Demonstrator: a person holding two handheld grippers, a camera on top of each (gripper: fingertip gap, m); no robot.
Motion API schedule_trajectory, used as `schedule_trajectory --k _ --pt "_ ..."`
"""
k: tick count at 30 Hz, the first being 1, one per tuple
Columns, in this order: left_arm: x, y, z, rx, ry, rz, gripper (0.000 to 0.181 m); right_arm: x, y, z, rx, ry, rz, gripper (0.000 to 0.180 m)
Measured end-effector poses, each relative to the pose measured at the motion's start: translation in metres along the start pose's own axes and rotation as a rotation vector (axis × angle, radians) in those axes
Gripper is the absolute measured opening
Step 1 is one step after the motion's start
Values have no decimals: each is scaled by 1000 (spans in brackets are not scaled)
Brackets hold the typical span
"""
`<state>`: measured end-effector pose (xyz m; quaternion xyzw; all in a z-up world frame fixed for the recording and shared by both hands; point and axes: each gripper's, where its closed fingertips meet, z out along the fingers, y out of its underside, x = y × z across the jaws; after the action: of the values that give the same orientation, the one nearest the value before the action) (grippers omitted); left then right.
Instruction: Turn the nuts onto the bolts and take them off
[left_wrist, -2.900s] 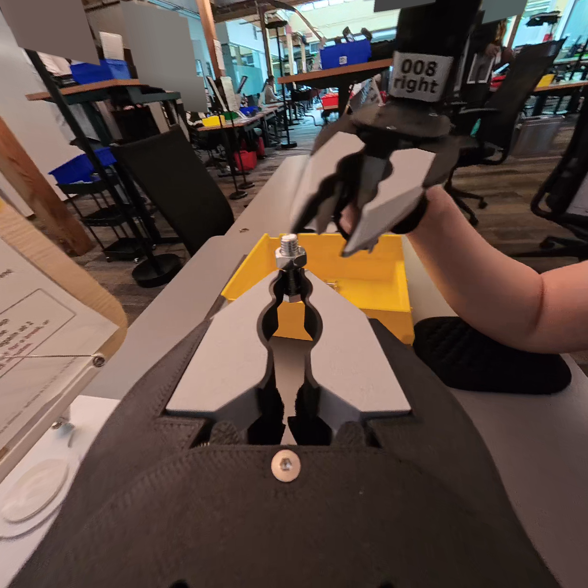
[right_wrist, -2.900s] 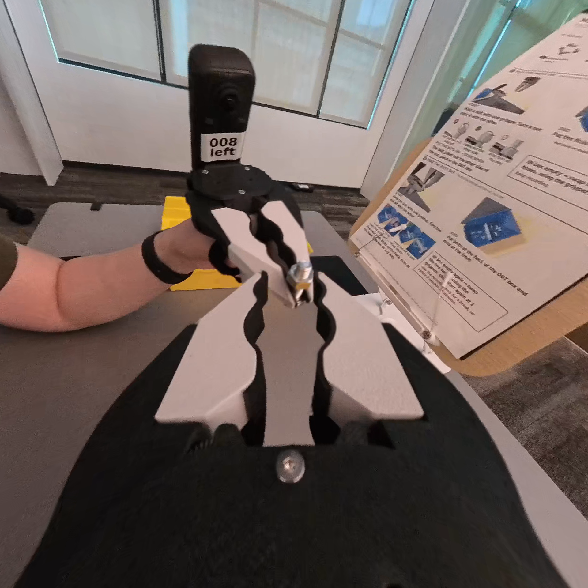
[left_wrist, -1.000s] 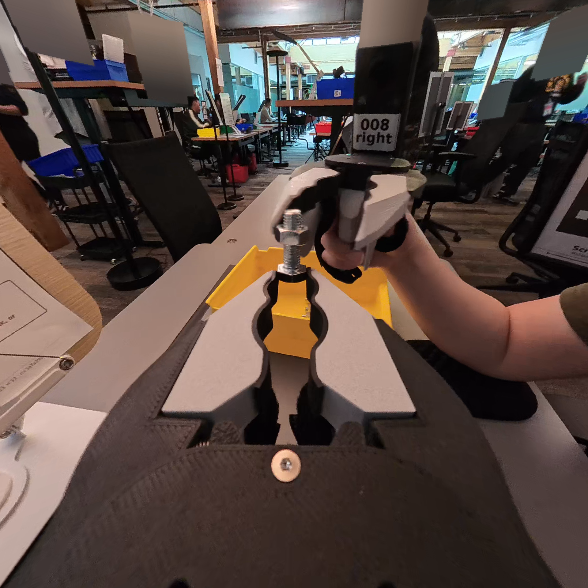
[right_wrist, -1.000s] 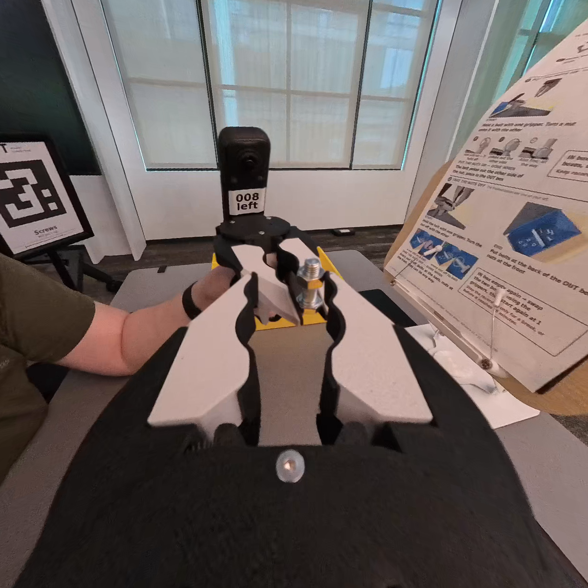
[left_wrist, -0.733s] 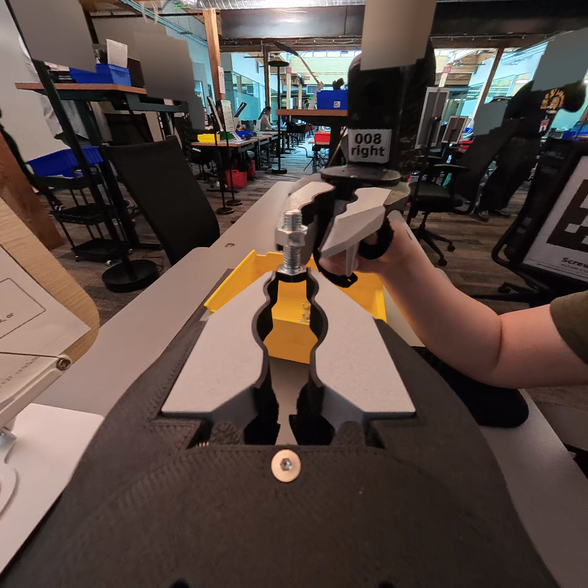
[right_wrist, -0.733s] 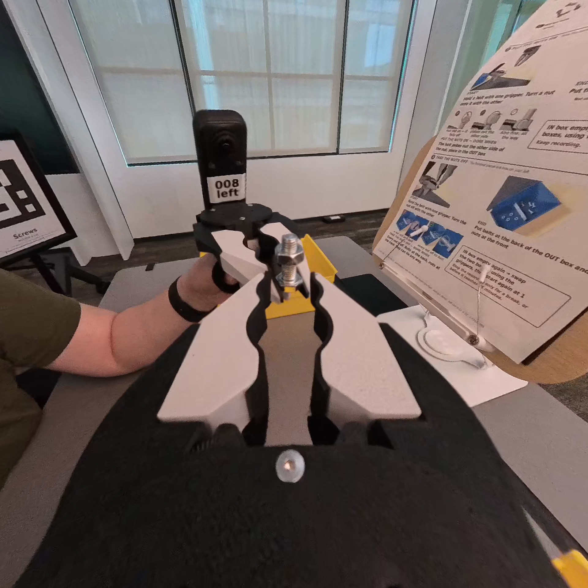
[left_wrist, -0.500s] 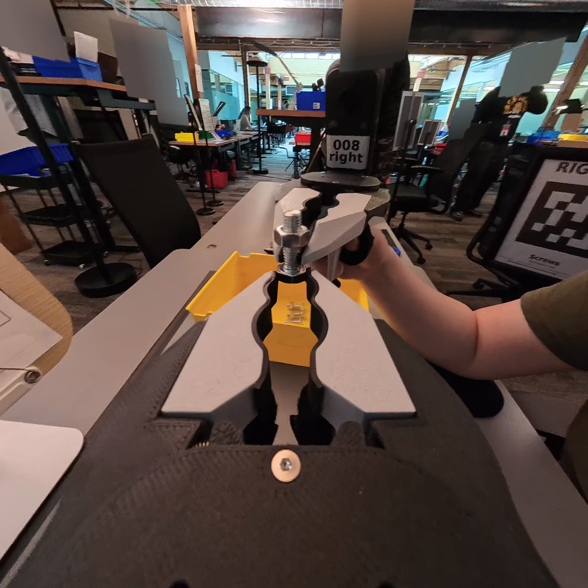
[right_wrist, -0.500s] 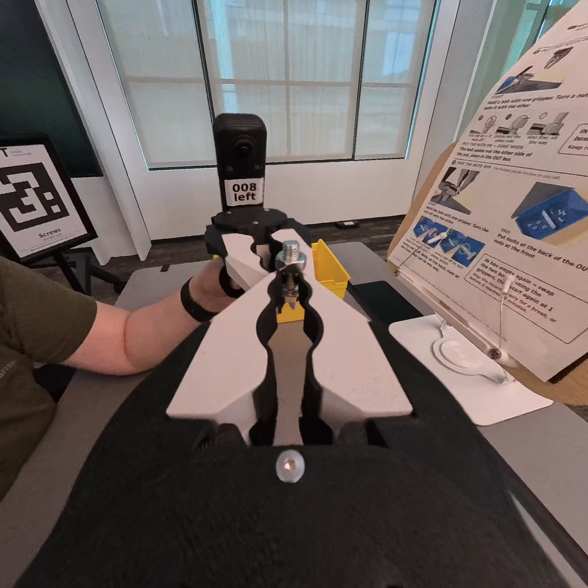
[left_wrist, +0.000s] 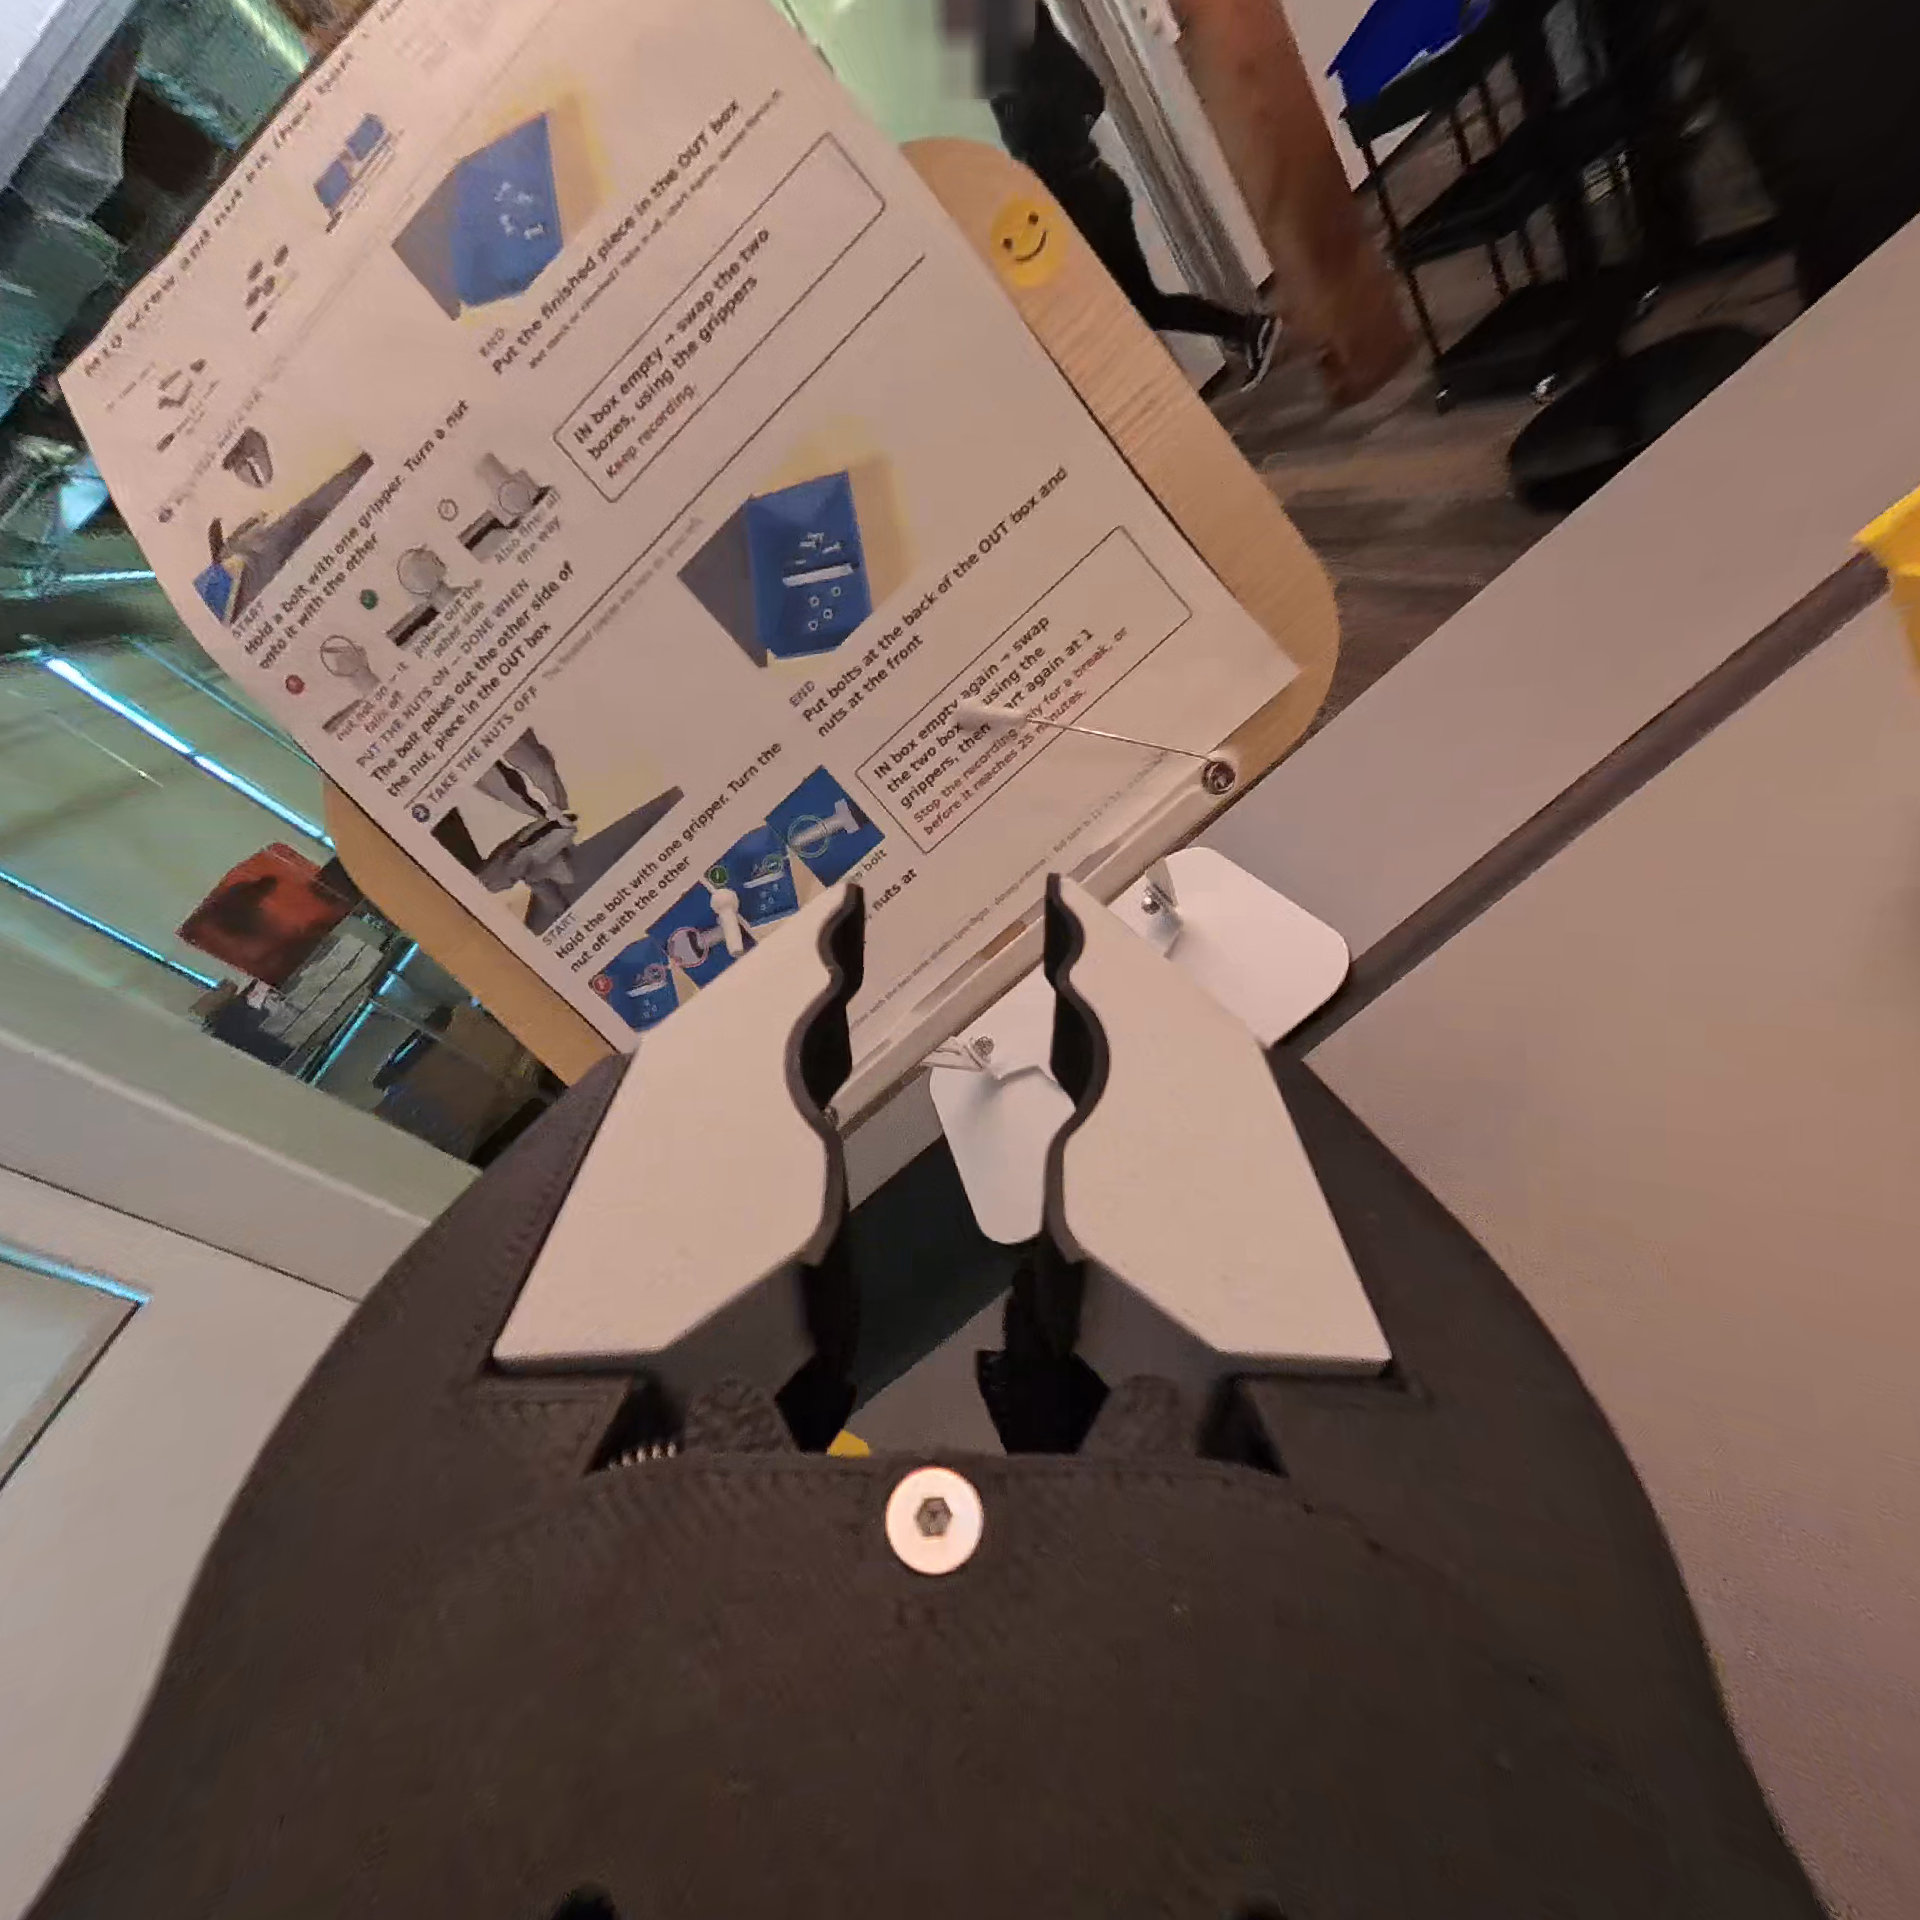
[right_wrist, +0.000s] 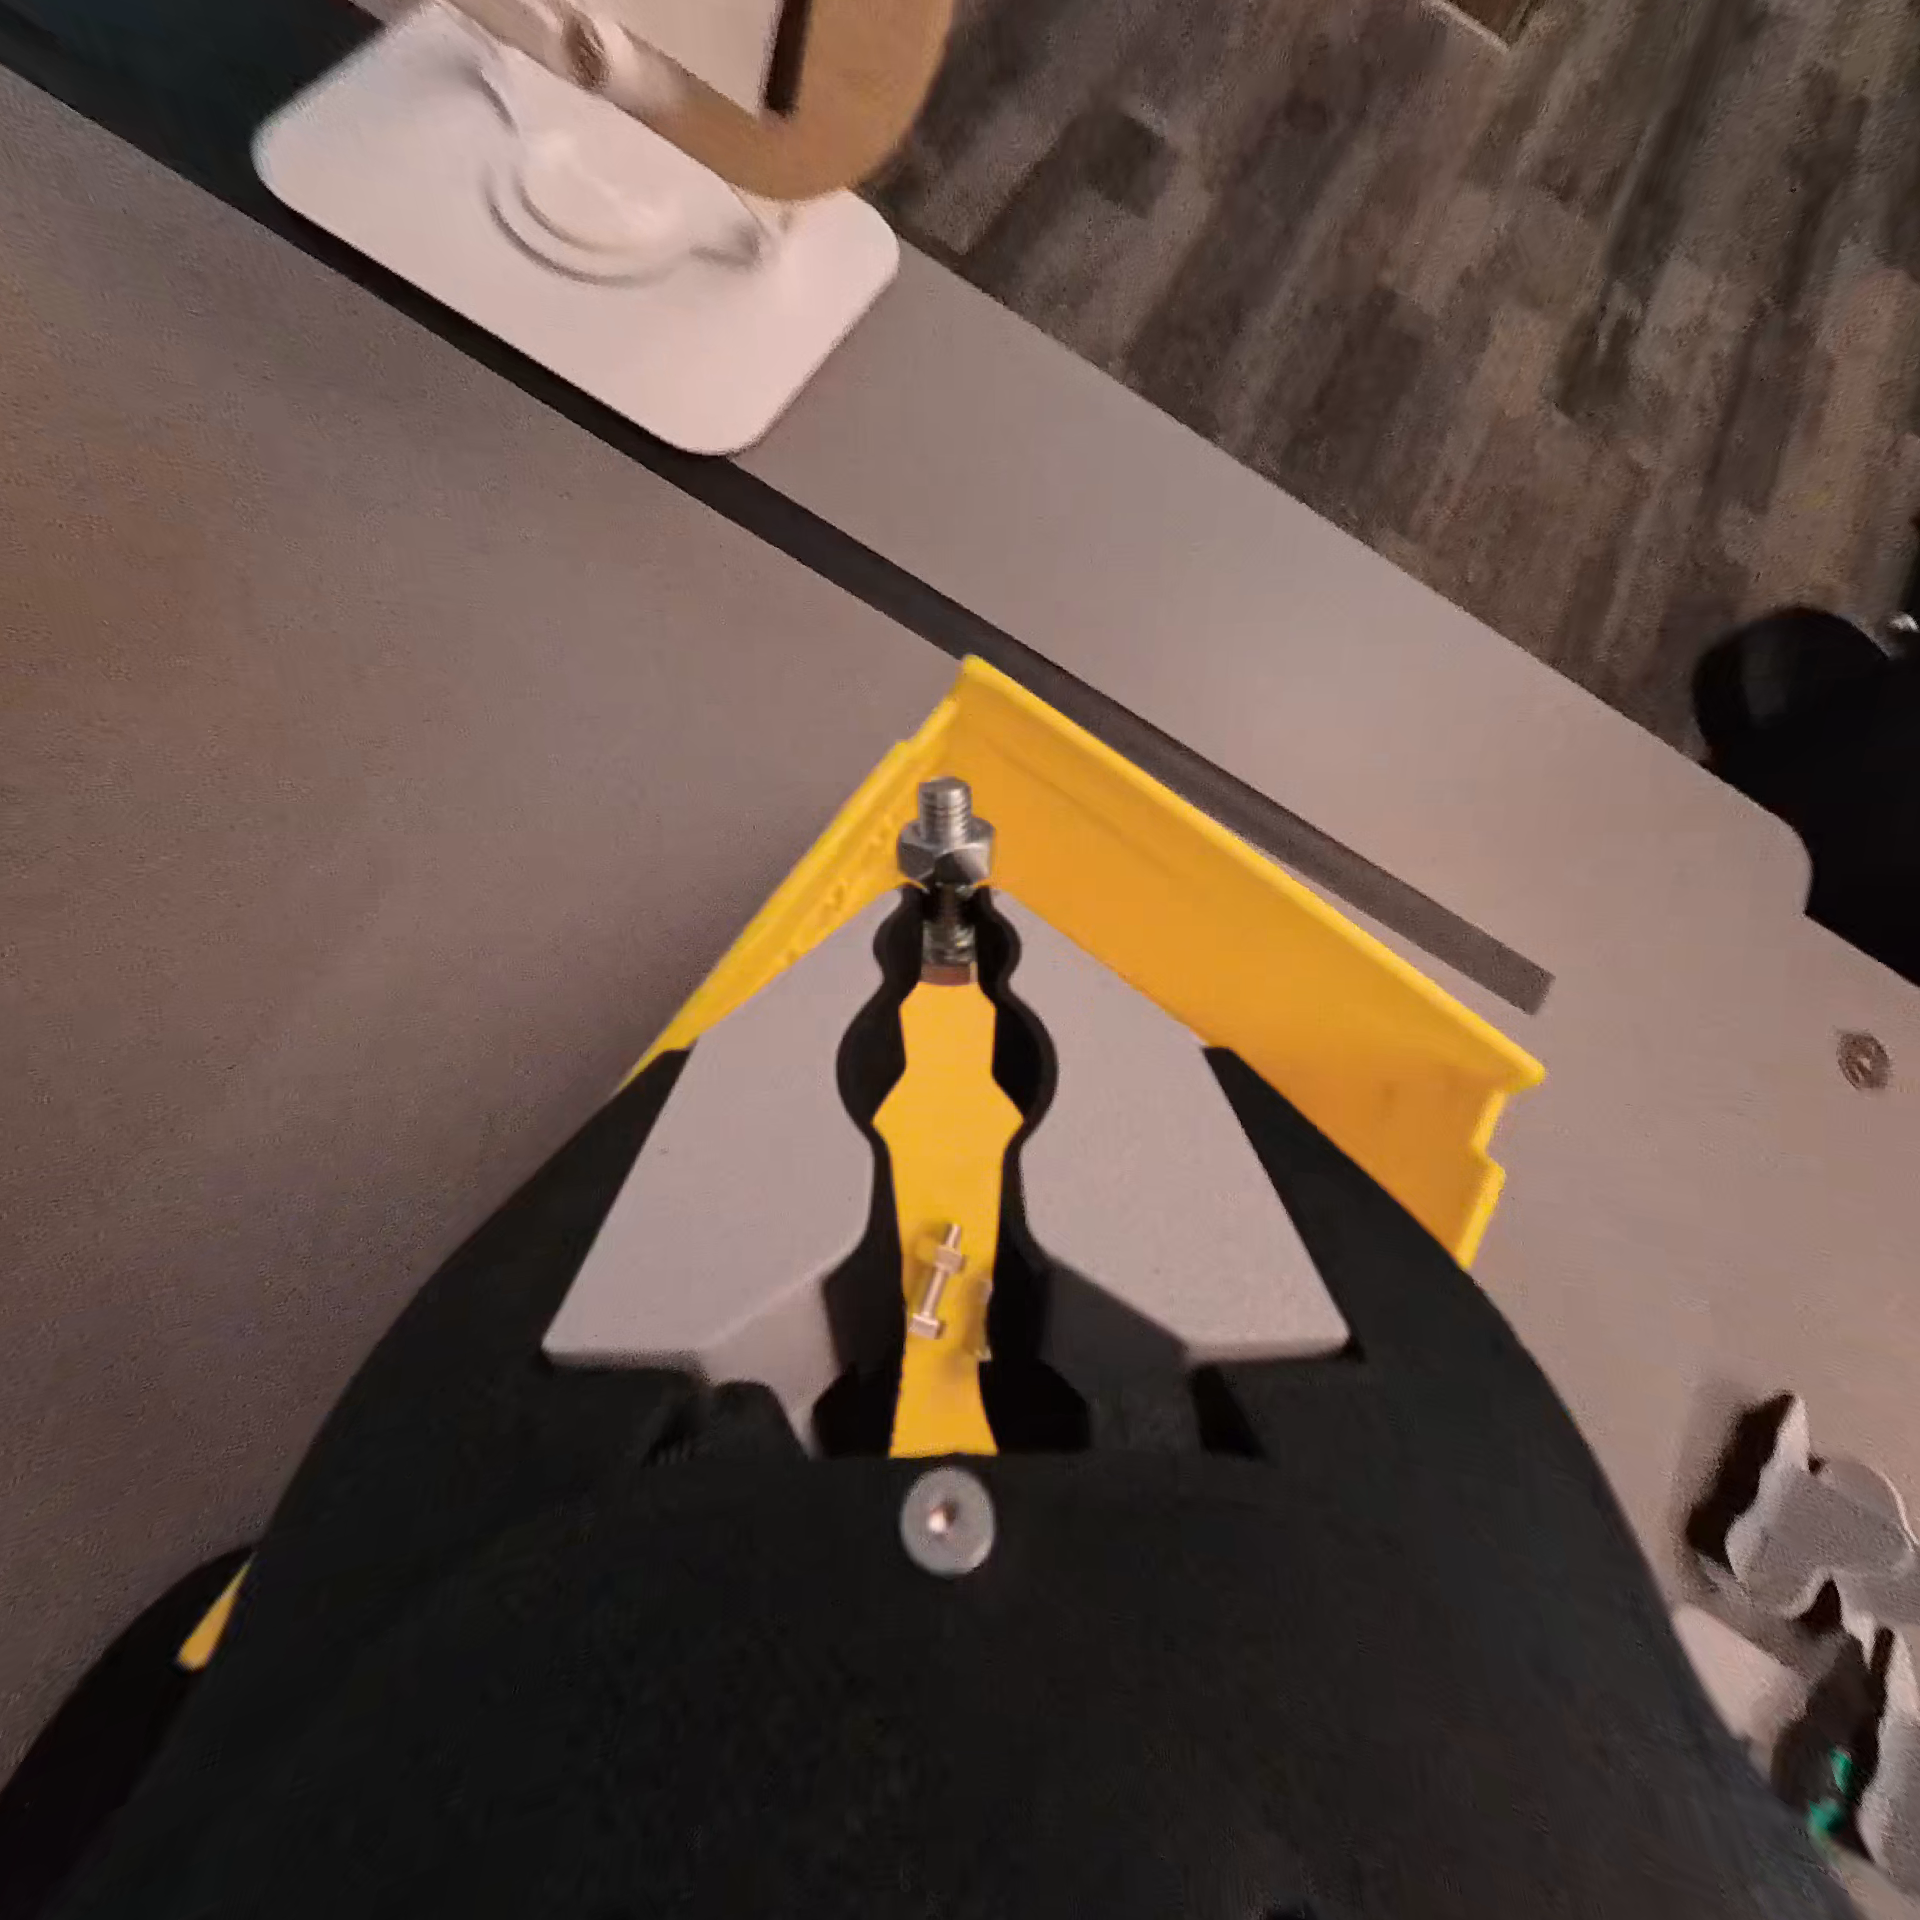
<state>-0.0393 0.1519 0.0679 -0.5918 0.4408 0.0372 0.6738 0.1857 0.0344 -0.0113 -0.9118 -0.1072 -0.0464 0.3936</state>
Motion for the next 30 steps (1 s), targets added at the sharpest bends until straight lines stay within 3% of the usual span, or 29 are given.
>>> schedule_trajectory --k 7,10,14,19,30 --pt "-8 7 2 -40 -33 -24 39 12 7 8 -75 114 -26 8" --pt "-10 6 0 -40 -37 -24 39 27 1 5 -68 240 -21 8" --pt "-7 7 0 -42 -13 -41 40 53 -28 -19 91 472 7 9" --pt "-5 8 1 -55 12 -56 40 64 -46 -47 223 620 6 8" --pt "-4 5 -2 -43 40 -78 40 65 -48 -50 228 650 -25 9"
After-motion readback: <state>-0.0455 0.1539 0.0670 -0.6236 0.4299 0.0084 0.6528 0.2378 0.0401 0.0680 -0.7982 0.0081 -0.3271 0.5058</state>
